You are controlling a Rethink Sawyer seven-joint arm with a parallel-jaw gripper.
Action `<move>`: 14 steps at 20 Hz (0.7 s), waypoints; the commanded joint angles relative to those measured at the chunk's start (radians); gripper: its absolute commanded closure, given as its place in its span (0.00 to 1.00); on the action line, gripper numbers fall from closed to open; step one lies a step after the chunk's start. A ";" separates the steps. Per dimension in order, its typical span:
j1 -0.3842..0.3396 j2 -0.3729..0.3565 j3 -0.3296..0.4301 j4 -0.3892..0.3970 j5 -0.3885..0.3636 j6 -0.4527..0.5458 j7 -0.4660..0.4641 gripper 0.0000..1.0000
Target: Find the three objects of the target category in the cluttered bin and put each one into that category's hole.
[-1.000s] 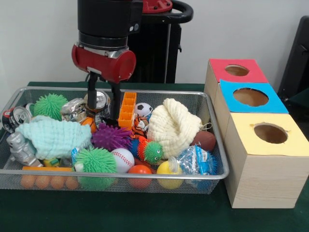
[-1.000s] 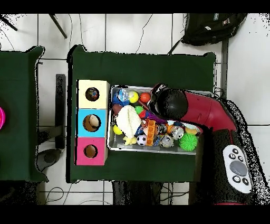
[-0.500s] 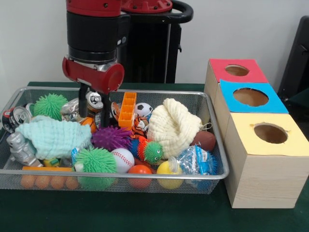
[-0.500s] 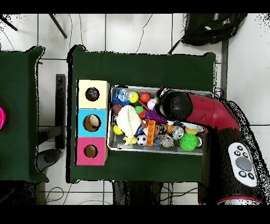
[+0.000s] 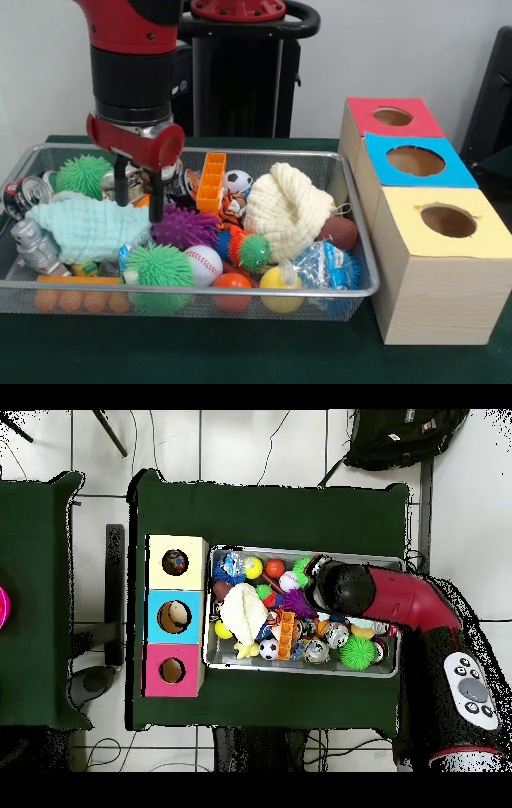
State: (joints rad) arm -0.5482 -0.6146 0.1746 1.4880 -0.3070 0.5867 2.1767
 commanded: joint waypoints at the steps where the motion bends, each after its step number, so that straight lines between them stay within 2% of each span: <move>1: -0.036 0.042 0.092 0.030 -0.084 0.006 -0.196 0.00; 14: -0.064 0.091 0.076 0.036 -0.151 -0.037 -0.156 0.00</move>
State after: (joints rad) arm -0.5908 -0.5892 0.1752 1.4877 -0.3774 0.5865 2.1767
